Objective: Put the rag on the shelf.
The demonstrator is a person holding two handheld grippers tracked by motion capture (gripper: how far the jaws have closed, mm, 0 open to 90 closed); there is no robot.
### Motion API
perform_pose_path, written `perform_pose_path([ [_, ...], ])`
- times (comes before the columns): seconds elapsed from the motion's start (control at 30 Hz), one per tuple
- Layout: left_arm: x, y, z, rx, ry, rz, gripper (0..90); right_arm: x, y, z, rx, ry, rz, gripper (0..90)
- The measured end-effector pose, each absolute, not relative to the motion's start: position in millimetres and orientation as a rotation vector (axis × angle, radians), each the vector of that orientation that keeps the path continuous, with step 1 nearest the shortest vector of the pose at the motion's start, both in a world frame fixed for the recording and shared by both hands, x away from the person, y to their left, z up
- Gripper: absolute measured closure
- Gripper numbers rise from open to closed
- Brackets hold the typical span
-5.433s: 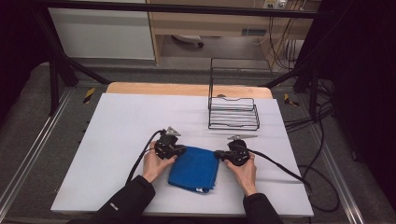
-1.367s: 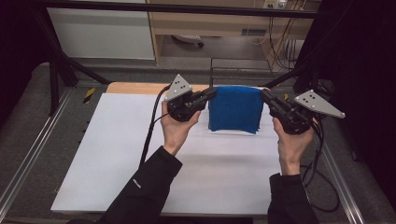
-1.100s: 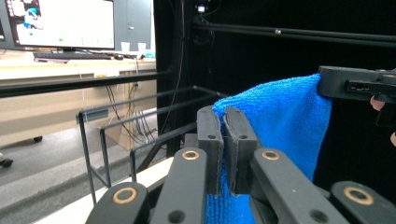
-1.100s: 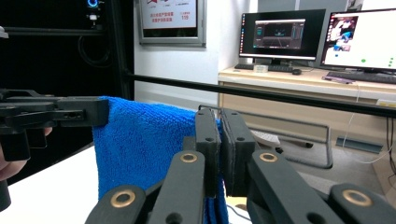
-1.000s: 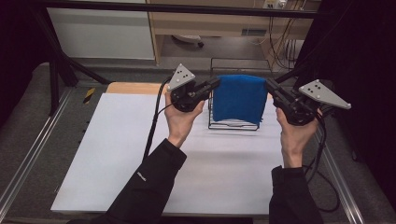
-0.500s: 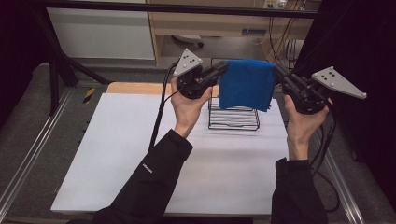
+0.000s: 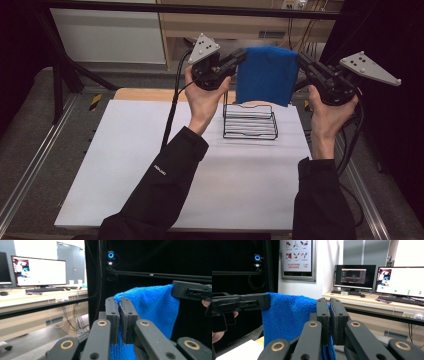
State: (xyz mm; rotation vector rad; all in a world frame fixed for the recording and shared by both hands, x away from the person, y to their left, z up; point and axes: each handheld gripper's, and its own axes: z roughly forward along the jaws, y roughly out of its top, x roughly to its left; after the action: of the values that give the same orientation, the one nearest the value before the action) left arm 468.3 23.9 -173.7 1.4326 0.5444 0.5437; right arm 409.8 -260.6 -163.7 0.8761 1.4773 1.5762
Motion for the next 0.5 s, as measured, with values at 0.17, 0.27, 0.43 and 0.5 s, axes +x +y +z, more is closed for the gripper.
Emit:
perform_pose_path([
  [0.17, 474.8, 25.9, -167.6, 1.420, 0.554, 0.538, 86.2, 414.9, -257.7, -157.1, 0.871, 1.470, 1.576, 87.0],
  [0.27, 477.8, 27.0, -163.6, 1.408, 0.554, 0.543, 86.1, 417.7, -257.3, -153.6, 0.866, 1.466, 1.579, 87.0],
  [0.43, 484.3, 25.5, -157.3, 1.413, 0.553, 0.559, 86.2, 426.1, -258.0, -147.6, 0.873, 1.463, 1.572, 87.0],
  [0.5, 486.8, 24.8, -154.6, 1.407, 0.557, 0.560, 86.2, 429.6, -257.4, -145.1, 0.868, 1.460, 1.571, 87.0],
])
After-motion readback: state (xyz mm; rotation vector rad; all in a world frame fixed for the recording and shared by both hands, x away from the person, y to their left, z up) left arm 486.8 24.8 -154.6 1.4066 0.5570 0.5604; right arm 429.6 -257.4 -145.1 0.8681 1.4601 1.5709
